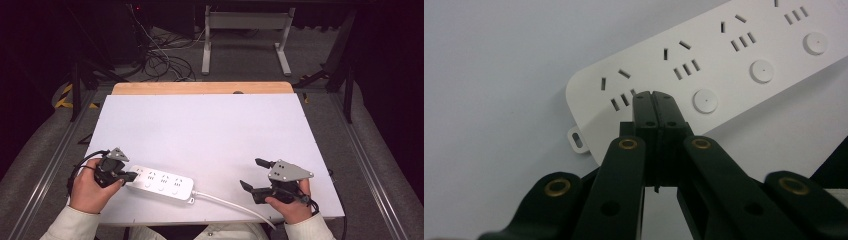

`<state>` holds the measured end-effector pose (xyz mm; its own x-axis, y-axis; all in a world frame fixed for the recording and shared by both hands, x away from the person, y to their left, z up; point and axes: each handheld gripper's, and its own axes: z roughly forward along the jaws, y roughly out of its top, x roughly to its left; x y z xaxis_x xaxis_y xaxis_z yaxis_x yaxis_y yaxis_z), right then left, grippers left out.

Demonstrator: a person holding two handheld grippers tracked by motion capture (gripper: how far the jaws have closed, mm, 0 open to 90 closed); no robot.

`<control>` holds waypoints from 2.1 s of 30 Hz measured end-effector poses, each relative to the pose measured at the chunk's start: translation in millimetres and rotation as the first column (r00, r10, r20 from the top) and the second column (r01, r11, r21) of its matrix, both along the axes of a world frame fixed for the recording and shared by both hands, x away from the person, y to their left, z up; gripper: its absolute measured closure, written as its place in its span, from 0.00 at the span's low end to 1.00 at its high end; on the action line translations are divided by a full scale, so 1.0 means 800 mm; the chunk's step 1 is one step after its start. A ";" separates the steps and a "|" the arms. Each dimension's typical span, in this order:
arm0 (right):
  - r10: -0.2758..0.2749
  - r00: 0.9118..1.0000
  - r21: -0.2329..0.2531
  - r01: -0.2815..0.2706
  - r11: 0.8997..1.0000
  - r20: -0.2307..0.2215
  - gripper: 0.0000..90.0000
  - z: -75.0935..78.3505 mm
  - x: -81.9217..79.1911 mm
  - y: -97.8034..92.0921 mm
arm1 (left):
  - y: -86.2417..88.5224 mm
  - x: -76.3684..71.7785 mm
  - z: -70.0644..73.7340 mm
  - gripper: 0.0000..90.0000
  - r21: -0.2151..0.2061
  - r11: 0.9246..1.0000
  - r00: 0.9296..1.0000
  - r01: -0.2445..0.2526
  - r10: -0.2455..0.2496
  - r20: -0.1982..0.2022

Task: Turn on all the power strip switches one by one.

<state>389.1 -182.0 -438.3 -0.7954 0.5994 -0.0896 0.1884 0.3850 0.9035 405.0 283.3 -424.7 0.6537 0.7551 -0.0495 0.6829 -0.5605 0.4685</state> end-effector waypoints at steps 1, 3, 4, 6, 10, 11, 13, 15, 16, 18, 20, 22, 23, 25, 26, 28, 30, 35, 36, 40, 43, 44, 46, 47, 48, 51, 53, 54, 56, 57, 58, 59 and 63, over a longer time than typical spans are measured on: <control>0.000 1.000 -0.001 0.000 1.000 0.000 0.19 0.000 0.000 0.000 | 0.000 0.001 -0.001 1.00 0.004 1.000 1.000 0.001 -0.001 -0.003; 0.000 1.000 0.001 0.000 1.000 -0.002 0.19 0.000 0.000 0.000 | -0.001 0.003 -0.003 1.00 0.010 1.000 1.000 -0.001 0.001 -0.014; 0.000 1.000 0.000 0.000 1.000 -0.003 0.19 0.000 0.000 0.000 | -0.002 0.003 -0.004 1.00 0.012 1.000 1.000 -0.001 0.001 -0.021; 0.000 1.000 -0.002 0.000 1.000 -0.003 0.19 -0.001 0.000 0.000 | -0.002 0.005 -0.005 1.00 0.019 1.000 1.000 -0.001 0.002 -0.025; 0.003 1.000 -0.006 -0.003 1.000 -0.005 0.19 -0.001 0.001 0.000 | -0.004 0.006 -0.007 1.00 0.032 0.999 0.999 -0.002 0.003 -0.037; 0.004 1.000 -0.002 -0.004 1.000 -0.009 0.19 -0.002 0.001 0.000 | -0.004 0.006 -0.008 1.00 0.036 0.999 0.999 -0.003 0.005 -0.039; 0.003 1.000 -0.006 -0.003 1.000 -0.008 0.19 -0.002 0.001 0.000 | -0.005 0.006 -0.008 1.00 0.040 0.999 0.999 -0.004 0.006 -0.038; 0.004 1.000 -0.004 -0.004 1.000 -0.008 0.19 -0.002 0.001 0.000 | -0.004 0.006 -0.008 1.00 0.038 0.999 0.999 -0.006 0.007 -0.041; 0.004 1.000 -0.004 -0.004 1.000 -0.009 0.19 -0.002 0.001 0.000 | -0.004 0.006 -0.008 1.00 0.038 0.999 0.999 -0.006 0.007 -0.040; 0.004 1.000 -0.005 -0.004 1.000 -0.010 0.19 -0.002 0.001 0.000 | -0.005 0.006 -0.008 1.00 0.041 0.999 0.999 -0.006 0.008 -0.038; 0.005 1.000 -0.005 -0.005 1.000 -0.012 0.19 -0.002 0.001 0.000 | -0.006 0.005 -0.009 1.00 0.043 0.999 0.999 -0.005 0.007 -0.036; 0.005 1.000 -0.004 -0.005 1.000 -0.013 0.19 -0.002 0.001 0.000 | -0.007 0.005 -0.008 1.00 0.052 0.999 1.000 -0.006 0.008 -0.030; 0.006 1.000 -0.003 -0.006 1.000 -0.013 0.19 -0.002 0.001 0.000 | -0.007 0.004 -0.009 1.00 0.054 0.999 1.000 -0.005 0.007 -0.030; 0.006 1.000 -0.002 -0.006 1.000 -0.013 0.19 -0.002 0.001 0.000 | -0.007 0.004 -0.009 1.00 0.058 0.998 1.000 -0.003 0.005 -0.027; 0.006 1.000 -0.002 -0.006 1.000 -0.012 0.19 -0.002 0.001 0.000 | -0.008 0.004 -0.009 1.00 0.060 0.998 1.000 -0.002 0.004 -0.025; 0.009 1.000 -0.002 -0.009 1.000 -0.012 0.19 -0.002 0.001 0.000 | -0.008 0.003 -0.010 1.00 0.061 0.998 1.000 -0.002 0.004 -0.022; 0.009 1.000 0.001 -0.009 1.000 -0.014 0.19 -0.002 0.001 0.000 | -0.008 0.003 -0.010 1.00 0.052 0.999 1.000 -0.005 0.006 -0.028; 0.009 1.000 0.000 -0.009 1.000 -0.014 0.19 -0.002 0.001 0.000 | -0.007 0.003 -0.011 1.00 0.060 0.998 1.000 -0.007 0.008 -0.022; 0.010 1.000 0.000 -0.010 1.000 -0.014 0.19 -0.002 0.001 0.000 | -0.008 0.003 -0.012 1.00 0.058 0.998 1.000 -0.007 0.008 -0.022; 0.014 1.000 0.001 -0.014 1.000 -0.014 0.19 -0.002 0.001 0.000 | -0.008 0.002 -0.013 1.00 0.059 0.998 1.000 -0.012 0.014 -0.018; 0.014 1.000 -0.004 -0.014 1.000 -0.014 0.19 -0.002 0.001 0.001 | -0.008 0.002 -0.013 1.00 0.056 0.998 1.000 -0.016 0.017 -0.017; 0.014 1.000 -0.004 -0.014 1.000 -0.015 0.19 -0.002 0.001 0.001 | -0.008 0.001 -0.013 1.00 0.058 0.998 1.000 -0.016 0.017 -0.016; 0.015 1.000 -0.002 -0.015 1.000 -0.015 0.19 -0.002 0.000 0.001 | -0.009 0.001 -0.014 1.00 0.058 0.998 1.000 -0.017 0.018 -0.017; 0.016 1.000 -0.002 -0.016 1.000 -0.015 0.19 -0.002 0.000 0.002 | -0.009 0.001 -0.013 1.00 0.064 0.998 1.000 -0.019 0.020 -0.015; 0.016 1.000 -0.002 -0.016 1.000 -0.015 0.19 -0.002 0.000 0.002 | -0.009 0.001 -0.013 1.00 0.065 0.998 1.000 -0.021 0.022 -0.015; 0.017 1.000 -0.002 -0.017 1.000 -0.015 0.19 -0.002 0.000 0.002 | -0.009 0.001 -0.014 1.00 0.062 0.998 1.000 -0.021 0.023 -0.019; 0.017 1.000 -0.002 -0.017 1.000 -0.015 0.19 -0.002 0.000 0.002 | -0.010 0.001 -0.014 1.00 0.069 0.997 1.000 -0.021 0.022 -0.018; 0.017 1.000 -0.002 -0.017 1.000 -0.014 0.19 -0.002 0.000 0.002 | -0.010 0.001 -0.014 1.00 0.071 0.997 1.000 -0.023 0.024 -0.016; 0.017 1.000 -0.002 -0.017 1.000 -0.015 0.19 -0.002 0.000 0.002 | -0.010 0.000 -0.014 1.00 0.072 0.997 1.000 -0.026 0.027 -0.011; 0.017 1.000 0.000 -0.017 1.000 -0.016 0.19 -0.002 0.000 0.002 | -0.011 -0.001 -0.015 1.00 0.067 0.997 1.000 -0.026 0.027 -0.010; 0.017 1.000 0.000 -0.017 1.000 -0.016 0.19 -0.002 0.000 0.002 | -0.011 -0.001 -0.015 1.00 0.075 0.997 1.000 -0.028 0.028 -0.005; 0.018 1.000 0.000 -0.018 1.000 -0.016 0.19 -0.002 0.000 0.002 | -0.012 -0.002 -0.015 1.00 0.082 0.996 1.000 -0.027 0.027 -0.002; 0.019 1.000 -0.006 -0.019 1.000 -0.015 0.19 -0.002 -0.001 0.002 | -0.011 -0.002 -0.015 1.00 0.075 0.997 0.999 -0.035 0.035 0.001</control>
